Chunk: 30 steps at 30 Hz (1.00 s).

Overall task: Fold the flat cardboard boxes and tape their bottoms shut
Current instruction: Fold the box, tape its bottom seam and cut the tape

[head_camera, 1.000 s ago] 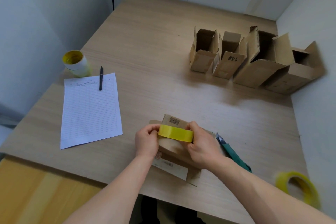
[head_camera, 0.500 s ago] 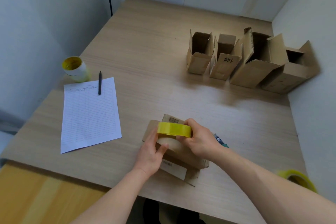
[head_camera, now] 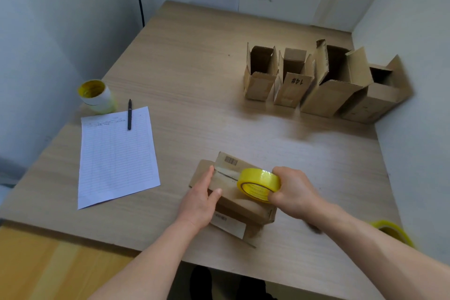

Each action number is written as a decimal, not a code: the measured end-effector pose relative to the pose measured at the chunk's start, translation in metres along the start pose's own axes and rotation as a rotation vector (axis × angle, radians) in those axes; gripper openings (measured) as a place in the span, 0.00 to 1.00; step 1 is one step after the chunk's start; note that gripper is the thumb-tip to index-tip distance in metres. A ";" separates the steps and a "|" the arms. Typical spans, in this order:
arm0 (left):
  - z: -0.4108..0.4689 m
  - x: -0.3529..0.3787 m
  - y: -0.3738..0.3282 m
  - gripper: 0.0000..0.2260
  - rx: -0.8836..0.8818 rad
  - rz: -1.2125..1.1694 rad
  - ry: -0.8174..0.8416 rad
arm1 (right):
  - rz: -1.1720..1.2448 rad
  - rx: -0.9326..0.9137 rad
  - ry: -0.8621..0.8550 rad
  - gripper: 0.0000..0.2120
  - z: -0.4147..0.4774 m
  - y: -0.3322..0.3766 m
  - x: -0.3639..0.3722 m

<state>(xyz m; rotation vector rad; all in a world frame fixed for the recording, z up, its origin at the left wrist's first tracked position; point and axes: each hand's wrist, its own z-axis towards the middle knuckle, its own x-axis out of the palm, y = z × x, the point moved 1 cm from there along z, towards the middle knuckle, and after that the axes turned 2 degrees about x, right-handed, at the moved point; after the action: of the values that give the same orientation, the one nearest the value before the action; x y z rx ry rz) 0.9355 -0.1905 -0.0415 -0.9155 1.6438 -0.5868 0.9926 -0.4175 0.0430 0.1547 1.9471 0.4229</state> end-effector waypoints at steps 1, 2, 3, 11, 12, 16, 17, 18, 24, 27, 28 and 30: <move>0.002 0.000 -0.001 0.28 0.001 0.011 0.016 | 0.005 -0.001 -0.009 0.09 -0.002 -0.002 0.001; 0.004 -0.001 -0.001 0.28 0.001 0.021 0.030 | 0.018 -0.003 -0.019 0.08 -0.004 -0.004 0.001; 0.007 -0.002 -0.002 0.28 0.003 0.030 0.042 | 0.031 -0.003 -0.020 0.08 -0.006 -0.006 0.001; 0.026 -0.003 -0.018 0.30 0.052 0.262 0.107 | 0.019 -0.009 0.074 0.13 -0.008 -0.014 -0.008; 0.027 -0.003 -0.021 0.31 0.075 0.308 0.117 | 0.027 -0.006 0.075 0.13 -0.008 -0.013 -0.008; 0.028 0.001 -0.026 0.27 0.116 0.472 0.181 | 0.050 0.014 0.064 0.10 -0.009 -0.014 -0.009; 0.028 0.001 -0.026 0.28 0.108 0.488 0.204 | 0.066 0.019 0.059 0.10 -0.010 -0.013 -0.009; 0.029 0.001 -0.025 0.29 0.112 0.508 0.226 | 0.082 0.025 0.056 0.10 -0.009 -0.013 -0.009; 0.032 0.000 -0.024 0.41 0.143 0.568 0.264 | 0.091 0.022 0.054 0.08 -0.010 -0.013 -0.011; 0.039 -0.002 -0.027 0.42 0.155 0.564 0.289 | 0.118 0.028 0.013 0.10 -0.017 -0.019 -0.011; 0.042 -0.002 -0.028 0.42 0.160 0.566 0.297 | 0.134 0.028 0.001 0.10 -0.020 -0.021 -0.010; 0.049 -0.003 -0.029 0.43 0.177 0.572 0.307 | 0.159 0.025 -0.022 0.11 -0.023 -0.023 -0.007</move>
<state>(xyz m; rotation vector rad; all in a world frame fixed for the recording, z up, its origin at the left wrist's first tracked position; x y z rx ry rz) 0.9904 -0.2005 -0.0298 -0.2041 1.9818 -0.4743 0.9765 -0.4459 0.0491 0.3308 1.9256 0.4997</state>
